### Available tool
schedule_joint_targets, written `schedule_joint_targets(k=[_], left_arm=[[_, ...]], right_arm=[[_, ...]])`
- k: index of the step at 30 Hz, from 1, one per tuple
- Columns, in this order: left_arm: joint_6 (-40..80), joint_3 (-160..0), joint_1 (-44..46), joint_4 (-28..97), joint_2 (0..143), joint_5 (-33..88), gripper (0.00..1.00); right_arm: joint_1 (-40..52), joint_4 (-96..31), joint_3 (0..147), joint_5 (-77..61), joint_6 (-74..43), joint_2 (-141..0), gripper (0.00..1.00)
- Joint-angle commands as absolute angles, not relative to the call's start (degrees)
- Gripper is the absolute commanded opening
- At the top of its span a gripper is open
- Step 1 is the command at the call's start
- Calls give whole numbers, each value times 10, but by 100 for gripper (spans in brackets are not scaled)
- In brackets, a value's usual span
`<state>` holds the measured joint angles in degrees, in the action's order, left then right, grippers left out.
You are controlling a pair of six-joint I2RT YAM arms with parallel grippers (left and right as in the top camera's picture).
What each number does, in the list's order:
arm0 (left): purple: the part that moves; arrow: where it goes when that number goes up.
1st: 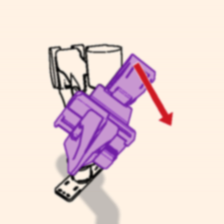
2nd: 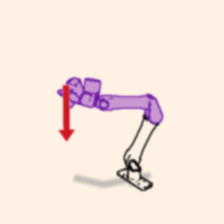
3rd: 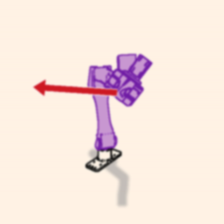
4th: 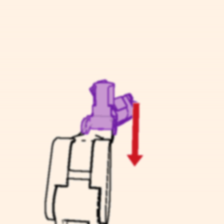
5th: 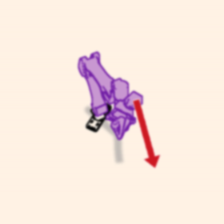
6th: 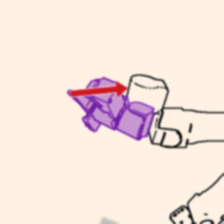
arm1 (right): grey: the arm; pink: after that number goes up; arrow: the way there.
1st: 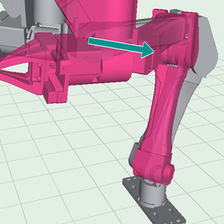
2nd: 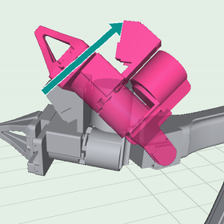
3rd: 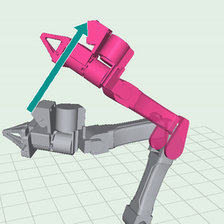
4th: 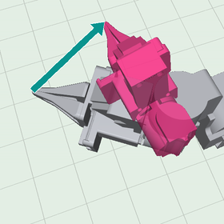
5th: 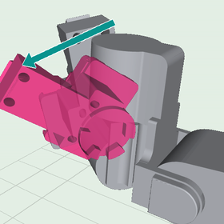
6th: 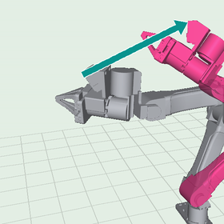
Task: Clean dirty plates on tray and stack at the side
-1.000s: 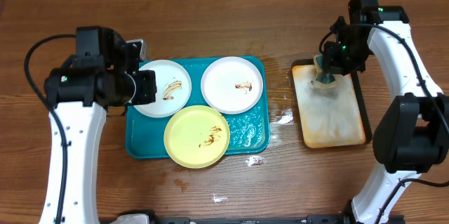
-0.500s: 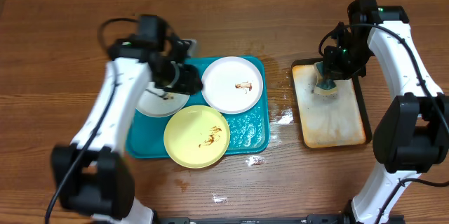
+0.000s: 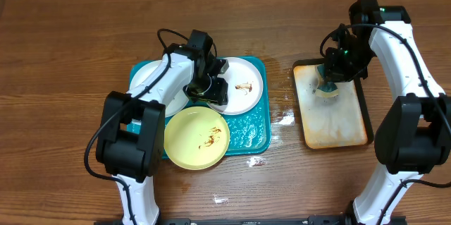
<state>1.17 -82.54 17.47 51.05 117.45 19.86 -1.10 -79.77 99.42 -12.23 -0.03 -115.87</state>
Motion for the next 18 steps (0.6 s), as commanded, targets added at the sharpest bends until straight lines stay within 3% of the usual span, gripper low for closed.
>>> schedule_joint_targets(k=[1,9,14,18], left_arm=[[39,-860,168,517,1167,181,53],[52,-975,169,578,1165,136,50],[60,-998,168,592,1167,58,60],[61,-994,161,602,1180,48,61]], right_arm=[[-12,-797,1003,-129,-2,-1143,4],[-12,-796,1003,-130,-2,-1143,4],[-12,-797,1003,-130,-2,-1143,4],[-12,-798,1003,-130,-2,-1143,4]])
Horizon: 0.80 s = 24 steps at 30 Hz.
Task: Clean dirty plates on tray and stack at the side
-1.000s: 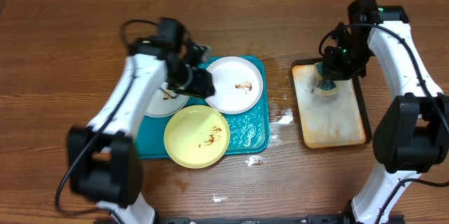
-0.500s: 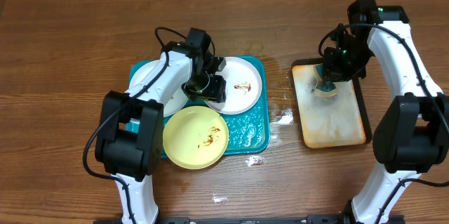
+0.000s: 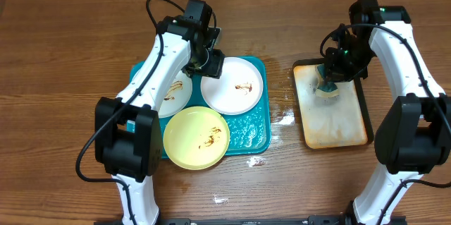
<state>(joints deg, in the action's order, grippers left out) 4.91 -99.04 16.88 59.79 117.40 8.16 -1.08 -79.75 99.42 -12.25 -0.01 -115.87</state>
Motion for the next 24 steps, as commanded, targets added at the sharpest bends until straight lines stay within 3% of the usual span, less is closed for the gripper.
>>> schedule_joint_targets(k=[1,24], left_arm=[[62,-994,159,602,1185,49,61],[63,-994,163,582,1254,116,56]], right_arm=[[-12,-799,1003,-130,-2,-1143,4],[-12,-801,1003,-132,-2,-1143,4]])
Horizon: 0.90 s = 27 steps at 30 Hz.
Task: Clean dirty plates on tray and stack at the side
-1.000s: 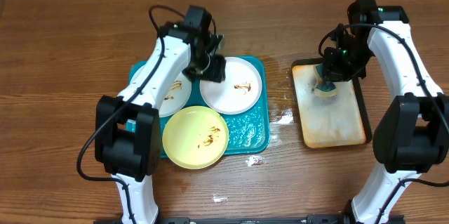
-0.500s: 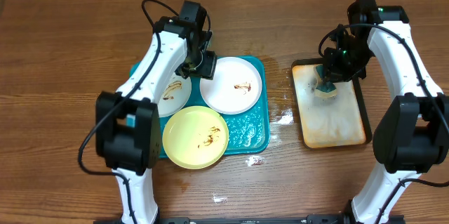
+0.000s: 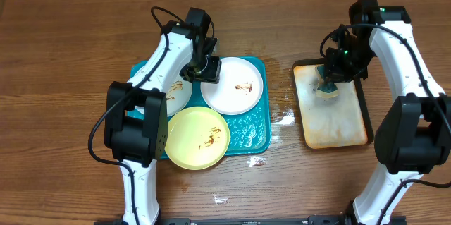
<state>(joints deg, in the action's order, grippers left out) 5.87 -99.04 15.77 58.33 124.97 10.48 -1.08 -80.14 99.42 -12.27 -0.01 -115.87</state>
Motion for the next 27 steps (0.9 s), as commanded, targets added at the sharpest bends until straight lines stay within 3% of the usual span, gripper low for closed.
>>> schedule_joint_targets(k=[1,21,26,27], left_arm=[[63,-994,163,583,1254,116,57],[97,-986,161,585,1283,92,56],[103,-986,161,589,1306,105,46],[104,-986,161,589,1306,106,35]], right_arm=[[-12,-803,1003,-132,-2,-1143,4],[-12,-808,1003,-138,-2,-1143,4],[-12,-810,1003,-138,-2,-1143,4],[-12,-810,1003,-138,-2,-1143,4]])
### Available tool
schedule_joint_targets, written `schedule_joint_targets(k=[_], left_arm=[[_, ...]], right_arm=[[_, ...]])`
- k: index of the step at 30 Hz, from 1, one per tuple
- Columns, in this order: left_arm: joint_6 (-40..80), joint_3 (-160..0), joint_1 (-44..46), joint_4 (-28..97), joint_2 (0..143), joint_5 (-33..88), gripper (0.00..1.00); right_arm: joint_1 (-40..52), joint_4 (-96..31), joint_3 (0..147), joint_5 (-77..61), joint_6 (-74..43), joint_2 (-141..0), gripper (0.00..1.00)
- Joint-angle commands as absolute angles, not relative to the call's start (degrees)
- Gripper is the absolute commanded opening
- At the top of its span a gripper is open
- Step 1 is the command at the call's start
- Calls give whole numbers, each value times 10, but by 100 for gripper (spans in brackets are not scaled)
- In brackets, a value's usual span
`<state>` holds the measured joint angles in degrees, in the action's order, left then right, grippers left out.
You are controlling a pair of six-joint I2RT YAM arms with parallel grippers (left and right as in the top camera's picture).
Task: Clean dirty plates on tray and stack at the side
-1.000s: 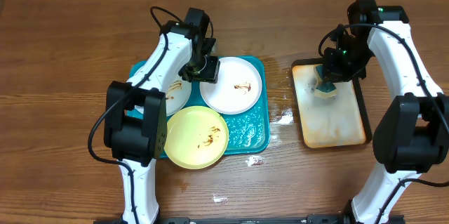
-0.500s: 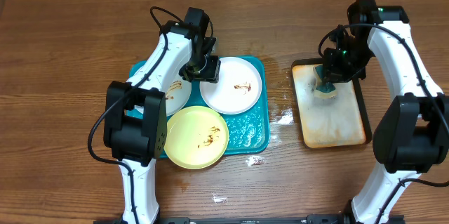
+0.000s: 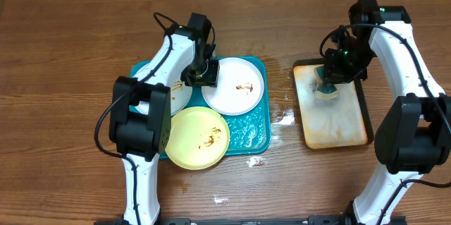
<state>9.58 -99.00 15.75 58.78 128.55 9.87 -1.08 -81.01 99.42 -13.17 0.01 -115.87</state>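
A teal tray (image 3: 250, 135) holds three dirty plates with brown smears. One white plate (image 3: 236, 85) lies at the back right, another white plate (image 3: 171, 94) at the left is partly hidden under my left arm, and a yellow plate (image 3: 199, 137) lies in front. My left gripper (image 3: 199, 77) hangs at the left rim of the back-right white plate; how its jaws stand does not show. My right gripper (image 3: 328, 84) presses a teal and white sponge (image 3: 326, 92) onto the wet board (image 3: 338, 123).
The brown-rimmed board lies to the right of the tray. Water spots (image 3: 283, 118) sit on the wooden table between tray and board, and more lie in front of the tray. Both arm bases stand at the table's front edge.
My left gripper has come slightly toward the front and now sits right at the left rim of the back-right white plate. The right gripper and its sponge are still on the board.
My left gripper was low over the tray between the three plates. Then it was near the tray's far edge, then closer to the back-right white plate, and now at its rim. All plates stayed put, and the right gripper kept the sponge on the board.
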Motion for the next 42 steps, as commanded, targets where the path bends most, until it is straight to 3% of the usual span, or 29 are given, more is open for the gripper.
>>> schedule_joint_targets(k=[1,2,3,14,35,42], left_arm=[[104,-986,161,589,1308,106,19],[108,-986,161,588,1308,106,6],[110,-986,161,587,1308,106,4],[125,-986,161,590,1307,106,4],[124,-986,162,598,1307,149,4],[124,-986,162,605,1307,149,4]], right_arm=[[-12,-809,1003,-138,-2,-1143,4],[-12,-809,1003,-138,-2,-1143,4],[-12,-809,1003,-140,-2,-1143,4],[-13,-769,983,-112,-36,-1143,4],[-12,-574,747,-122,-88,-1146,4],[-12,-580,747,-136,-86,-1134,4]])
